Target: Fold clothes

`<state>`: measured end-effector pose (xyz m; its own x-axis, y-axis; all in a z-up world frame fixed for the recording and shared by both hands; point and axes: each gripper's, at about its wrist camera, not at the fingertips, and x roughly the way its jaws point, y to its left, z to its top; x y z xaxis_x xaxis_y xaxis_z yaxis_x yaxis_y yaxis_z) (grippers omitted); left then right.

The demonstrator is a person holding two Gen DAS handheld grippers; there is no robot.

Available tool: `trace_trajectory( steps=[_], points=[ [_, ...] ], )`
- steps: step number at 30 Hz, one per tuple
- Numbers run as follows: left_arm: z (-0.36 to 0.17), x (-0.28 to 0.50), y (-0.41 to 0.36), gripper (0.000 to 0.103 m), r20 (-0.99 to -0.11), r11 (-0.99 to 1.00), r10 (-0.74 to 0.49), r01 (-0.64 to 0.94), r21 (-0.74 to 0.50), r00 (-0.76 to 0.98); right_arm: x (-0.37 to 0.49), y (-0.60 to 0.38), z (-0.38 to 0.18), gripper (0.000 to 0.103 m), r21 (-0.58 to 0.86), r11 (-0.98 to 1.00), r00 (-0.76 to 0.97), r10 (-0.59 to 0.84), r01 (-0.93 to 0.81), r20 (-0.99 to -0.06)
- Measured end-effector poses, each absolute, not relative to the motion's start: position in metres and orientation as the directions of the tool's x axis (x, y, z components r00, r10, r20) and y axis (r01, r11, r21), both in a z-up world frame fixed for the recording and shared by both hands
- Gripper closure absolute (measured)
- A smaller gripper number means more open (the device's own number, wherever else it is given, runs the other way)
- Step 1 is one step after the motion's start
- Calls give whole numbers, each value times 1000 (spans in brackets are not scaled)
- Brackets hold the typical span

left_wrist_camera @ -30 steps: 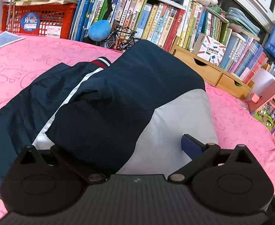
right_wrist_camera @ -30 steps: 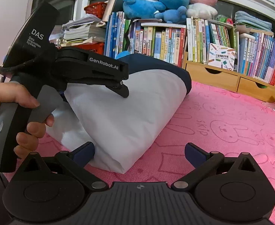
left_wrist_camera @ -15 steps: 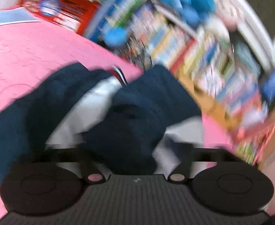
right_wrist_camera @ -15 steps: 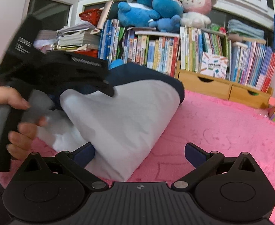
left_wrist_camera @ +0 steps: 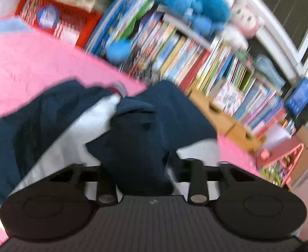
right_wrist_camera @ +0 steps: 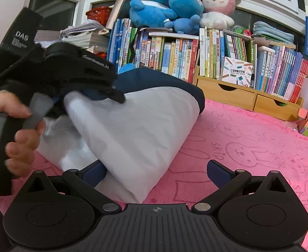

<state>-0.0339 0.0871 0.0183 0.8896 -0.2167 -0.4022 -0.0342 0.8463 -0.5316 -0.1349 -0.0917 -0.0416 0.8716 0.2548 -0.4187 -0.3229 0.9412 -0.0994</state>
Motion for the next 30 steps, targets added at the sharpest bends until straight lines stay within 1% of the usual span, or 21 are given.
trace_trajectory(
  steps=[3, 5, 7, 10, 13, 15, 17, 19, 20, 21, 22, 24, 25, 27, 28, 30],
  points=[
    [25, -42, 100, 90, -359, 833, -218, -19, -554, 907, -134, -93, -42, 0, -84, 943, 866, 258, -322, -427],
    [28, -51, 110, 91, -341, 837, -202, -20, -547, 918, -133, -94, -41, 0, -71, 944, 862, 262, -323, -435],
    [30, -64, 118, 91, -322, 856, -159, -32, -516, 933, -133, -95, -41, 0, -64, 944, 858, 265, -324, -439],
    [35, -77, 125, 91, -310, 880, -104, -58, -471, 945, -134, -95, -41, 0, -65, 942, 857, 268, -328, -440],
    [32, -83, 137, 91, -324, 875, -77, -92, -475, 943, -134, -93, -42, 0, -72, 940, 855, 268, -332, -443],
    [29, -82, 145, 89, -351, 856, -91, -106, -505, 932, -134, -93, -42, 0, -75, 939, 854, 269, -335, -445],
    [28, -84, 150, 87, -355, 844, -134, -81, -530, 925, -134, -93, -43, 0, -75, 940, 854, 268, -334, -446],
    [30, -89, 152, 80, -340, 835, -180, -40, -549, 923, -134, -93, -43, 0, -73, 941, 855, 265, -330, -446],
    [32, -94, 152, 72, -317, 832, -198, -13, -555, 928, -134, -93, -43, 0, -71, 942, 855, 264, -328, -446],
    [33, -99, 153, 69, -294, 829, -201, 3, -559, 934, -133, -93, -43, 0, -70, 943, 855, 263, -327, -447],
    [35, -102, 157, 67, -291, 831, -164, -27, -556, 942, -133, -94, -43, 0, -67, 943, 855, 264, -326, -447],
    [36, -106, 167, 66, -326, 830, -37, -152, -537, 945, -133, -94, -43, 0, -64, 944, 855, 264, -325, -447],
    [35, -106, 174, 66, -346, 818, 3, -201, -539, 938, -133, -94, -43, 0, -63, 944, 855, 264, -324, -447],
    [30, -103, 190, 66, -385, 772, 14, -254, -582, 923, -133, -94, -44, 0, -66, 944, 855, 262, -324, -448],
    [26, -105, 196, 66, -383, 746, -10, -247, -618, 924, -133, -93, -44, 0, -68, 944, 855, 261, -323, -448],
    [25, -110, 196, 66, -358, 738, -49, -207, -642, 932, -134, -93, -44, 0, -69, 944, 856, 259, -322, -447]
  ],
)
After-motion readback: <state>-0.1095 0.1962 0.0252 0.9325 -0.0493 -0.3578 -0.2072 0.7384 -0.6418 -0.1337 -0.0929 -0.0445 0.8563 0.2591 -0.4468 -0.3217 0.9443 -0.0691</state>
